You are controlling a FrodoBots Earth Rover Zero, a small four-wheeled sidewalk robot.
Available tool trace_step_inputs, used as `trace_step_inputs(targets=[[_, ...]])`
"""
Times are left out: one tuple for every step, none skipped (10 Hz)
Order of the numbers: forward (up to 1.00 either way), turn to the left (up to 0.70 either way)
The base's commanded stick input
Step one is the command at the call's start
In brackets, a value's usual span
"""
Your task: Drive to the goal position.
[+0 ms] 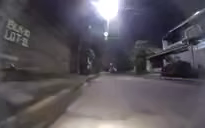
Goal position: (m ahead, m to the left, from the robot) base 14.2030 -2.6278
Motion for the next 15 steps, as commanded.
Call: trace_step_inputs(targets=[[0.70,-0.04],[0.70,-0.14],[0.70,-0.35],[0.70,-0.35],[0.70,-0.28],[0.70,-0.11],[0.70,0.00],[0.70,-0.01],[0.70,-0.03],[0.70,-0.21],[0.70,-0.35],[0.70,-0.34],[0.70,-0.18],[0.70,-0.05],[0.70,0.00]])
